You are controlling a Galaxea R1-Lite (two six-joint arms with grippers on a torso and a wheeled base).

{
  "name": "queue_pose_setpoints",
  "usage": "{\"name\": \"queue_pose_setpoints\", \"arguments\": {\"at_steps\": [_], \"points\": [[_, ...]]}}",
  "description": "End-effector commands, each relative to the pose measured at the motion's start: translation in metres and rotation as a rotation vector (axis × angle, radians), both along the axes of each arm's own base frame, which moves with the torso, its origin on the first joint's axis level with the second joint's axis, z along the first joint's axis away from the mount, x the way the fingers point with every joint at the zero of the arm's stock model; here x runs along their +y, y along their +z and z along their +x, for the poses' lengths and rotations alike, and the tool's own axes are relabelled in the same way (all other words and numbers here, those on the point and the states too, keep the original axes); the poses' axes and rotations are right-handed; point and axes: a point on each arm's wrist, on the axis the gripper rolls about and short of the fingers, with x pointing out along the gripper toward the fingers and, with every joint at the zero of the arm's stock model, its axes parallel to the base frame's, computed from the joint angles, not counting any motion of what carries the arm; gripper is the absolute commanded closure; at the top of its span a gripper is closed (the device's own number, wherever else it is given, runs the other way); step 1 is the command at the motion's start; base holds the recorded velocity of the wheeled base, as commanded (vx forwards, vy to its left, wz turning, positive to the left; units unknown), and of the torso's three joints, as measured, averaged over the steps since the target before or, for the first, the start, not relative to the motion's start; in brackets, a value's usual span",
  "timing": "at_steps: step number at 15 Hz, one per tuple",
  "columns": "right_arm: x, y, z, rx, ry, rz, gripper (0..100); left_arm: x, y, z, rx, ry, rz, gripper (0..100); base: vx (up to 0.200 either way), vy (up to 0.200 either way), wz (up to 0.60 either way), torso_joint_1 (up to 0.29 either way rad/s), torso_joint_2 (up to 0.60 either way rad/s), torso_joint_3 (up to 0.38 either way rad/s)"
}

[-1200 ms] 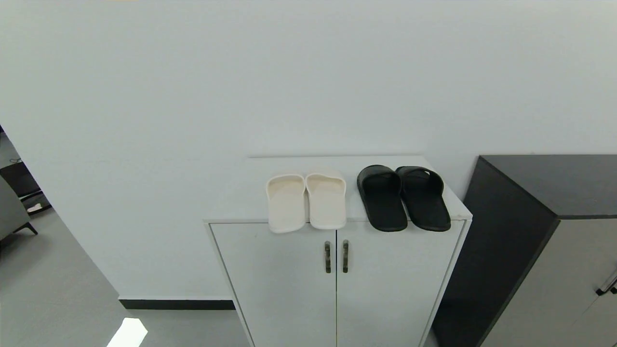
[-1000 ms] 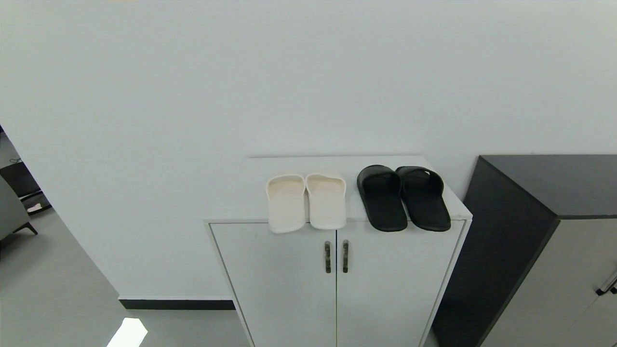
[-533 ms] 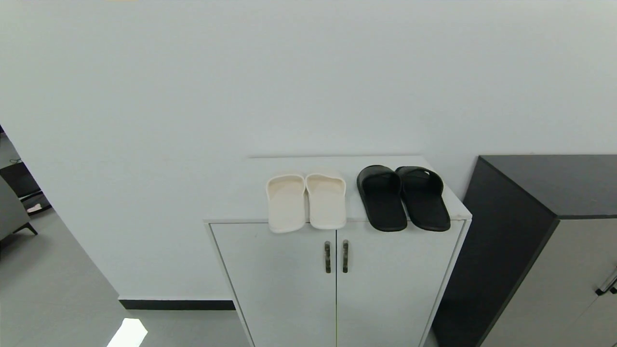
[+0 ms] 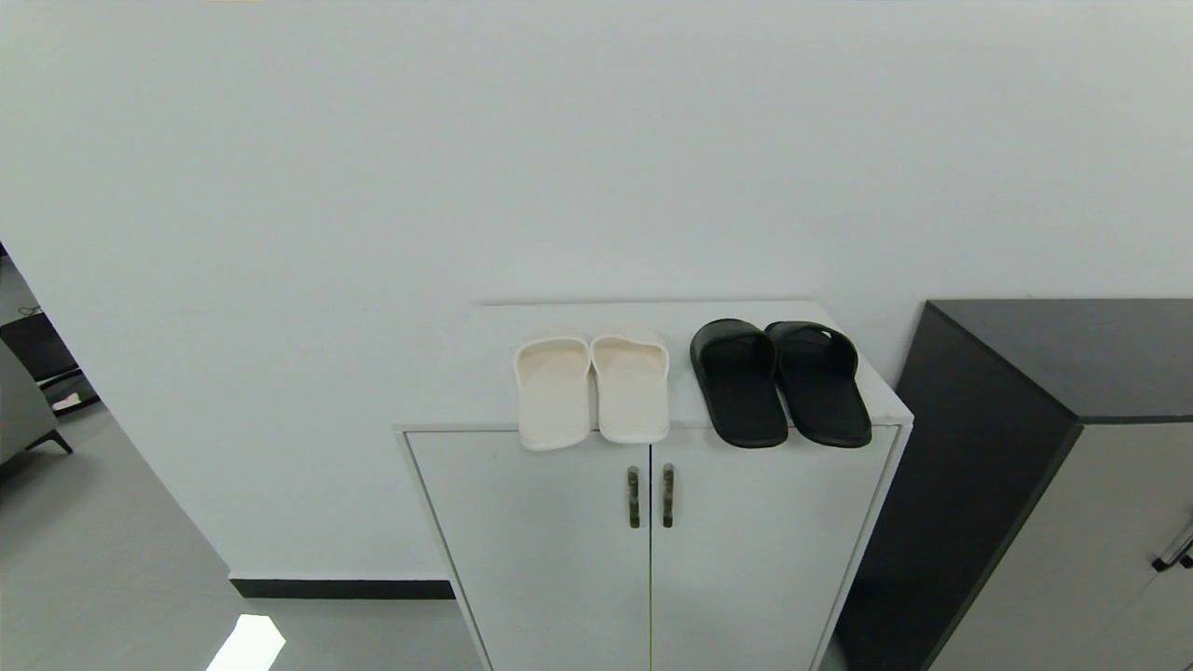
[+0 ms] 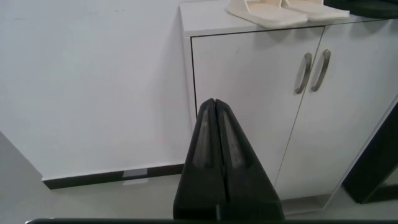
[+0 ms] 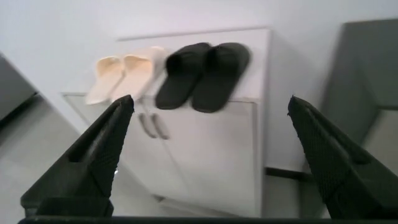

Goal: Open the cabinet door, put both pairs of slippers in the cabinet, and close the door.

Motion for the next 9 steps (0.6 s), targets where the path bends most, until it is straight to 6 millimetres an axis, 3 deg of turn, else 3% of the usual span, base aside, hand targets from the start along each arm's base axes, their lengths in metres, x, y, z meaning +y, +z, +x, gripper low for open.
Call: {"name": "queue_pose_setpoints", "arguments": {"at_steps": [1,3,9], "points": [[0.046,-0.002,0.045,0.101,0.079,-0.037,0,0.000,0.000,0.000,0.003,0.000,0.000,100,0.000,0.000,0.00,0.000,0.00,0.000],[0.073,-0.008,0.070,0.110,0.067,-0.059,0,0.000,0.000,0.000,0.002,0.000,0.000,100,0.000,0.000,0.00,0.000,0.00,0.000],[0.119,-0.025,0.138,0.126,-0.023,-0.092,0,0.000,0.000,0.000,0.002,0.002,-0.001,100,0.000,0.000,0.00,0.000,0.00,0.000]]}}
